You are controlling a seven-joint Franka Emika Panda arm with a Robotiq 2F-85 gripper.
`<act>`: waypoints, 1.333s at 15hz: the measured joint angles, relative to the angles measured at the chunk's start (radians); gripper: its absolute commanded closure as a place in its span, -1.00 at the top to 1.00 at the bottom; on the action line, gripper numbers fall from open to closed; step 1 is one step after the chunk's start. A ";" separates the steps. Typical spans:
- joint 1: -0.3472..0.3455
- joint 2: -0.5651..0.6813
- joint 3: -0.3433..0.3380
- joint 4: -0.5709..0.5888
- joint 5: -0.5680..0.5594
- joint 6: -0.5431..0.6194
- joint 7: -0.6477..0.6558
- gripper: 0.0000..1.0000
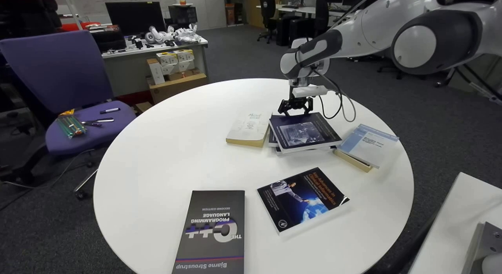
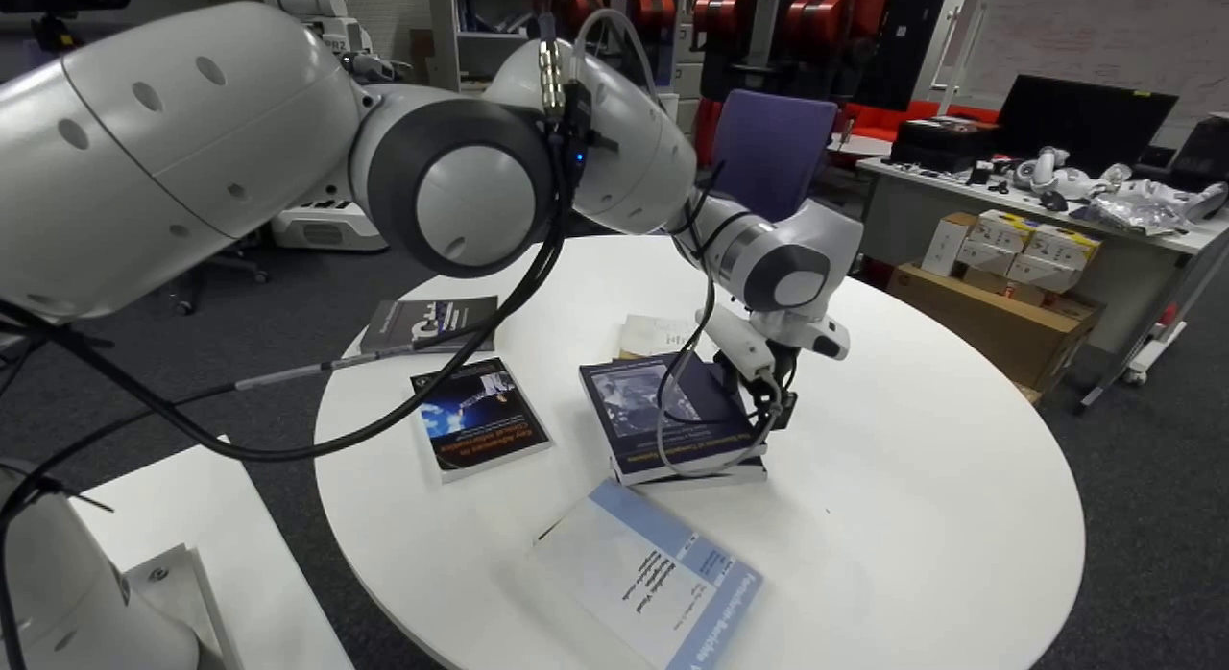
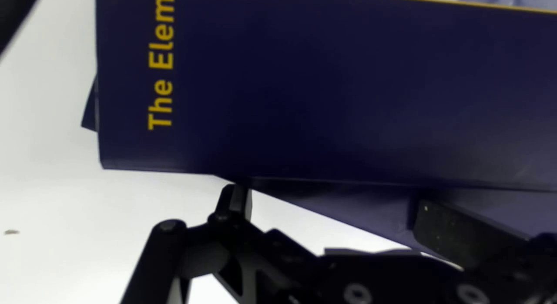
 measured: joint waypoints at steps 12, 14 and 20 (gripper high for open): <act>0.040 0.014 -0.069 0.094 -0.004 -0.031 0.244 1.00; 0.064 0.016 -0.096 0.094 -0.023 0.011 0.298 1.00; 0.122 0.044 -0.147 0.094 -0.051 0.053 0.395 1.00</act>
